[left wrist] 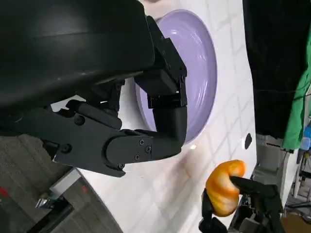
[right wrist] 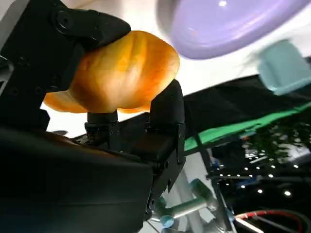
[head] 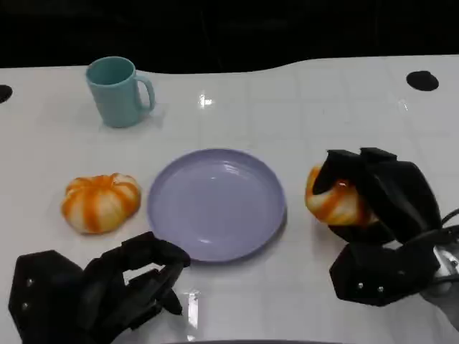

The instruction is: Grasp the bread from the table and place it into the plate.

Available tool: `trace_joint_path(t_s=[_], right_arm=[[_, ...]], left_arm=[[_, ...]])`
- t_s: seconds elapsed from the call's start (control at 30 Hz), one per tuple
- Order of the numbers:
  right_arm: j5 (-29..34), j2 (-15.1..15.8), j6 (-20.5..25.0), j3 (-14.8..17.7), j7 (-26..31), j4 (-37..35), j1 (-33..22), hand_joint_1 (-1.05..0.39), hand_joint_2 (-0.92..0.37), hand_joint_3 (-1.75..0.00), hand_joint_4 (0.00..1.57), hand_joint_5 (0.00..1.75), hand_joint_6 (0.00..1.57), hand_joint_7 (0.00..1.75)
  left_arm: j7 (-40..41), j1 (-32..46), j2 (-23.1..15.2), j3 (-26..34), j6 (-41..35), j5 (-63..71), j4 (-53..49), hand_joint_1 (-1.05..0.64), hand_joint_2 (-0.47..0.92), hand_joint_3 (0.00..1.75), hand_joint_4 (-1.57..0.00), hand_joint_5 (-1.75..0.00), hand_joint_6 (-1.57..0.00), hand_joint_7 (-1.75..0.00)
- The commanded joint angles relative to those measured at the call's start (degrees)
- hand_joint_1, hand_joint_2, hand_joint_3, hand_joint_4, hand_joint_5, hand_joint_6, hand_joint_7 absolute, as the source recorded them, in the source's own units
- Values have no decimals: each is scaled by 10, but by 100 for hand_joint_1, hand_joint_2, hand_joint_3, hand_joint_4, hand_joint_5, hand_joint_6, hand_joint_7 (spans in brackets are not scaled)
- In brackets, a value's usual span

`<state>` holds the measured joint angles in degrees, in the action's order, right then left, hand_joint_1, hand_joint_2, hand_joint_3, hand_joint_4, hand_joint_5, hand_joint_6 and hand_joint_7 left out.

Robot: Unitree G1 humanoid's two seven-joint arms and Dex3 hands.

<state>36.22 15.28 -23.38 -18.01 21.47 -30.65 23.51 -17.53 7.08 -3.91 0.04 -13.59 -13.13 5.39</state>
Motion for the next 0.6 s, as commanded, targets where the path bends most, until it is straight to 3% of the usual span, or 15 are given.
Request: trace_joint_path(t_s=[0.03, 0.3, 0.43, 0.6], right_arm=[[-35, -13, -15, 6, -34, 18, 20, -1, -23, -142, 98, 175, 77, 169], [-47, -43, -47, -9, -81, -12, 66, -1, -23, -140, 98, 175, 74, 174], [-46, -67, -42, -23, -102, -30, 87, -2, -26, -132, 98, 175, 75, 167], [-42, -92, -73, -36, -94, -88, 117, -5, -31, -127, 96, 175, 73, 169]], left_arm=[[-2, 2, -7, 5, 2, -4, 3, -43, 92, 43, -61, -173, -65, -123], [-1, 7, -10, 5, -1, -4, 8, -43, 92, 42, -59, -175, -65, -125], [2, 12, -11, 2, -1, -1, 16, -41, 92, 45, -59, -175, -64, -127], [1, 11, -12, 3, -1, -1, 15, -42, 92, 45, -59, -175, -64, -127]])
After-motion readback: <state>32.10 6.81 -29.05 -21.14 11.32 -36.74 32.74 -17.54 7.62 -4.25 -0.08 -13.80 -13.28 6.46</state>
